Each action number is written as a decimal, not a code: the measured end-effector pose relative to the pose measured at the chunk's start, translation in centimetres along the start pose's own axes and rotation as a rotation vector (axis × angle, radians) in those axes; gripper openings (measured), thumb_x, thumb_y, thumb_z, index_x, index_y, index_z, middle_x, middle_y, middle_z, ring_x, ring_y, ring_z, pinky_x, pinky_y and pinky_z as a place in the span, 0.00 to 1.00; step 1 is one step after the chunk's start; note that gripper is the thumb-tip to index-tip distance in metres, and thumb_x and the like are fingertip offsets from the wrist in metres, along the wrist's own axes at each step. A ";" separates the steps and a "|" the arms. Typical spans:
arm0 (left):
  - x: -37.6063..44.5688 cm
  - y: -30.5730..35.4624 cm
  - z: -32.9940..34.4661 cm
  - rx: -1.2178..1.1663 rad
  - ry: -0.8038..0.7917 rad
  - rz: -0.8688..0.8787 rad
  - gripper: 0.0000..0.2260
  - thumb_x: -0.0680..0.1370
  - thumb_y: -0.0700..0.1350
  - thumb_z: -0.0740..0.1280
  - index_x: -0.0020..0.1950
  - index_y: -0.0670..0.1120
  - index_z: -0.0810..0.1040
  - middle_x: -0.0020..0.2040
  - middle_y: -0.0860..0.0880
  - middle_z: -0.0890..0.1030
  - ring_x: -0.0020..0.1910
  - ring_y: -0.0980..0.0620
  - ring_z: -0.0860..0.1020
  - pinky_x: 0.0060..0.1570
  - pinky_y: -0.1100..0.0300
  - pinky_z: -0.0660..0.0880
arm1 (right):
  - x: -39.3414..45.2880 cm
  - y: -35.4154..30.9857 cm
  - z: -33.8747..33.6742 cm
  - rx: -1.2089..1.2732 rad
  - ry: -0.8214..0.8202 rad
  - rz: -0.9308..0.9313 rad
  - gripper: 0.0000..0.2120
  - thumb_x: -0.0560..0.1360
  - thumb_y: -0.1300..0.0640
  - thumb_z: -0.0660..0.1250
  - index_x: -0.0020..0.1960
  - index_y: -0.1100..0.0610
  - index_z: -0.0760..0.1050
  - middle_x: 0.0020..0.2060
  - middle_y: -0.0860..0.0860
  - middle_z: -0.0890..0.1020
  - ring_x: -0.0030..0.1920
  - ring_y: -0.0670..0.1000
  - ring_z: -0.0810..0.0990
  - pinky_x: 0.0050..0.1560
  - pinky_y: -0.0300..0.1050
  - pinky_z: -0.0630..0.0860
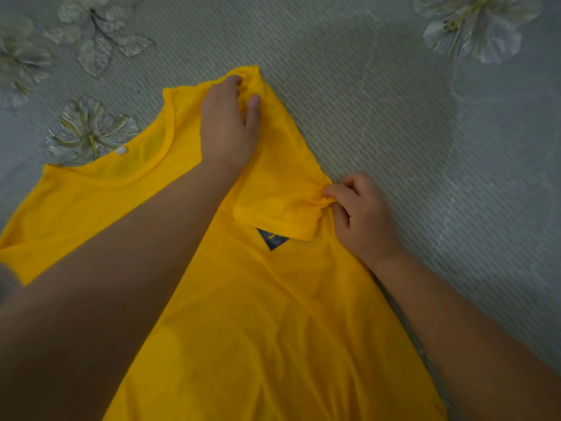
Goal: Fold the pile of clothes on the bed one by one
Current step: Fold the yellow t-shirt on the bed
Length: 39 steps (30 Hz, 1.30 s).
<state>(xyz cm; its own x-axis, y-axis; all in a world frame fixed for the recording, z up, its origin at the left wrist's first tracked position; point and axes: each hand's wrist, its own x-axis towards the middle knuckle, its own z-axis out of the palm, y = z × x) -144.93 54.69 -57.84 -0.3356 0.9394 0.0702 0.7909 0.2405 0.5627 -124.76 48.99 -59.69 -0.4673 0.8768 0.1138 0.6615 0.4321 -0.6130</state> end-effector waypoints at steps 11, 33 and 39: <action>-27.0 -3.7 -5.3 0.254 -0.178 -0.060 0.22 0.74 0.46 0.58 0.56 0.29 0.75 0.58 0.27 0.73 0.57 0.27 0.72 0.56 0.34 0.66 | -2.4 -1.3 -1.3 0.040 -0.151 0.159 0.26 0.74 0.60 0.64 0.68 0.67 0.62 0.61 0.65 0.71 0.61 0.58 0.69 0.57 0.41 0.59; -54.8 1.2 -2.4 0.406 -0.414 -0.210 0.44 0.73 0.71 0.41 0.65 0.35 0.69 0.63 0.32 0.71 0.62 0.32 0.70 0.59 0.34 0.63 | -29.4 3.7 -11.6 -0.287 -0.239 0.359 0.11 0.75 0.67 0.61 0.56 0.67 0.72 0.49 0.67 0.78 0.50 0.64 0.76 0.44 0.49 0.67; -56.6 0.5 -2.5 0.489 -0.323 -0.155 0.32 0.77 0.65 0.42 0.66 0.41 0.63 0.63 0.33 0.72 0.64 0.34 0.68 0.61 0.41 0.60 | -29.6 6.4 -12.0 -0.345 -0.273 0.277 0.10 0.75 0.67 0.60 0.56 0.67 0.71 0.49 0.67 0.77 0.50 0.66 0.76 0.44 0.51 0.69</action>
<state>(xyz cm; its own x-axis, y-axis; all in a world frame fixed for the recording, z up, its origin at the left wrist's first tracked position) -126.86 1.02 -59.45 -0.3544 0.8926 -0.2788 0.9143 0.3933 0.0968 -99.65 28.28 -57.60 -0.3527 0.9010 -0.2527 0.9154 0.2762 -0.2928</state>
